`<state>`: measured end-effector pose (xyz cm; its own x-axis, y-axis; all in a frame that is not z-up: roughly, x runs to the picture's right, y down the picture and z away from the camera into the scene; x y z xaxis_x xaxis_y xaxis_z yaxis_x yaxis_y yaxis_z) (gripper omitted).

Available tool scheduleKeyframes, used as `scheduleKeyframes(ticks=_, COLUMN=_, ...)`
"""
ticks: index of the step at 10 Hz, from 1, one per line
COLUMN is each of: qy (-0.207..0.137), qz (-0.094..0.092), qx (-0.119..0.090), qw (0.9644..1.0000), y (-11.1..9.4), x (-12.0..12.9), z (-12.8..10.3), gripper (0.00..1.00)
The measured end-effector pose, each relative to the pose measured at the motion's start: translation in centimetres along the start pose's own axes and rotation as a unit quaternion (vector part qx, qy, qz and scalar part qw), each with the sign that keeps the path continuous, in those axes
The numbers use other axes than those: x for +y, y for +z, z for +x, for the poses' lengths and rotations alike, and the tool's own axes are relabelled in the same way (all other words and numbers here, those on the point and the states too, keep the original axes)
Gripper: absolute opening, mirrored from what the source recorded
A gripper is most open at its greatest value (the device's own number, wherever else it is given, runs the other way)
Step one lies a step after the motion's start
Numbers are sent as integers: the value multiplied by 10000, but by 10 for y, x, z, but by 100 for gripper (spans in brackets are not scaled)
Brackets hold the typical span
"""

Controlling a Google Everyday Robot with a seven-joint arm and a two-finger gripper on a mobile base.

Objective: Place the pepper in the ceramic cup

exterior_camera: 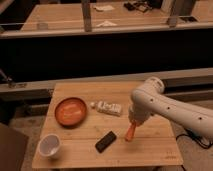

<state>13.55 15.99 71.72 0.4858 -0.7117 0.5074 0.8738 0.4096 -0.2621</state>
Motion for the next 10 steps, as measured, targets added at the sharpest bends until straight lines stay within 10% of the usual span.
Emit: scheduleKeyframes(ticks=10, qy=-515, qz=92, qx=145, qw=9985, y=-15, x=-68, z=-23, gripper=0)
